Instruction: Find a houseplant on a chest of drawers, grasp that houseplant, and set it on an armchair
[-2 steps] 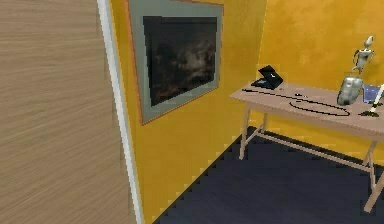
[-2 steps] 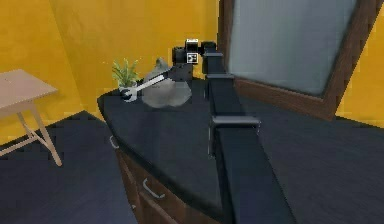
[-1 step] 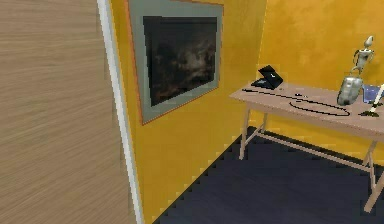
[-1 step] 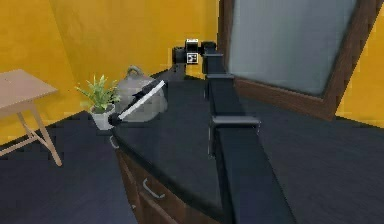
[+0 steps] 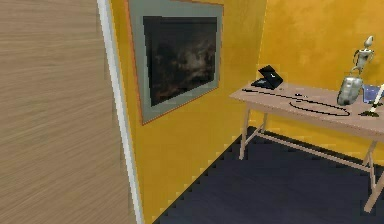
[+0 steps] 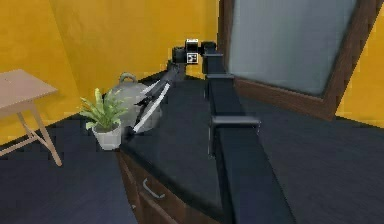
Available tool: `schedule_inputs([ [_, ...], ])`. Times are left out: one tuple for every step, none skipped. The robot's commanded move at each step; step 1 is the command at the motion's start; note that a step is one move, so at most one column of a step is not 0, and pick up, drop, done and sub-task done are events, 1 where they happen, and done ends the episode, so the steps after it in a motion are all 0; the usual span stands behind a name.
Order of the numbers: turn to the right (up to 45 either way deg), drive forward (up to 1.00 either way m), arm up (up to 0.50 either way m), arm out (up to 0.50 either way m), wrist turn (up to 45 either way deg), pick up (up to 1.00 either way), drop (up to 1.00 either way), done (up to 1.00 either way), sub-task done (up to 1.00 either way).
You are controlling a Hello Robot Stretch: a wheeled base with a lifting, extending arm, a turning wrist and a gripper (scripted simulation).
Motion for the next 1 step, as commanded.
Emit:
schedule_inputs([
  [0.0,0.0,0.0,-0.48,0.0,0.0,0.0,0.0,0.0],
])
